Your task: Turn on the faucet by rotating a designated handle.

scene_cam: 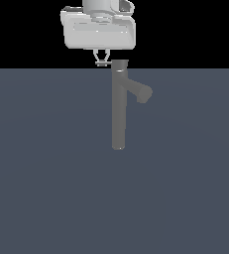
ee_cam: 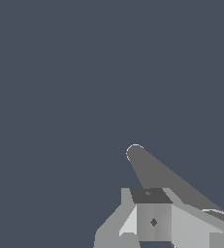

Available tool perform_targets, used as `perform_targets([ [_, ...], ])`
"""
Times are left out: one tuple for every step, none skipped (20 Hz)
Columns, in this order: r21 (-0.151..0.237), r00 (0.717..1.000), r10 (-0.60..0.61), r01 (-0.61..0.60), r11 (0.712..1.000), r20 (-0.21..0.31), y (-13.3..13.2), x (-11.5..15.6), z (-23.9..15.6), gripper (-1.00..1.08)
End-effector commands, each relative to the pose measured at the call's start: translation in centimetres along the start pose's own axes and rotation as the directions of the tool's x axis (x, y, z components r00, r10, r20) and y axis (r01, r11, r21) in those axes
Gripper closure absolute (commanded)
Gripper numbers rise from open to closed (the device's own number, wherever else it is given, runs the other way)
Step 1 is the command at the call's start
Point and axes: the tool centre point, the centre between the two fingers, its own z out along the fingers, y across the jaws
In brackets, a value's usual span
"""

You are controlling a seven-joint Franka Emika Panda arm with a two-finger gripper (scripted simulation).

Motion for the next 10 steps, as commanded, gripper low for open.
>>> perform_targets([
  [0.000,1.000,-0.001,0.001,1.000,-0.001,0.0,0.2,0.0,1.08],
  [0.000,1.000,-0.001,0.001,1.000,-0.001,0.0,0.2,0.0,1.08],
  [0.000,1.000,-0.001,0.001,1.000,-0.001,0.0,0.2,0.0,1.08],
  [0.000,1.000,-0.001,0.001,1.000,-0.001,0.0,0.2,0.0,1.08],
  [0.000,1.000,-0.001,0.001,1.000,-0.001,0.0,0.2,0.0,1.08],
  [0.000,1.000,-0.001,0.001,1.000,-0.001,-0.1,-0.1,0.0,1.08],
  [0.000,1.000,-0.001,0.001,1.000,-0.001,-0.2,-0.4,0.0,1.08],
  [0.000,1.000,-0.001,0.001,1.000,-0.001,-0.3,-0.7,0.0,1.08],
  [0.000,1.000,-0.001,0.001,1.000,-0.001,-0.3,-1.0,0.0,1.08],
  [0.000,1.000,-0.001,0.001,1.000,-0.001,-0.4,-1.3,0.0,1.08],
])
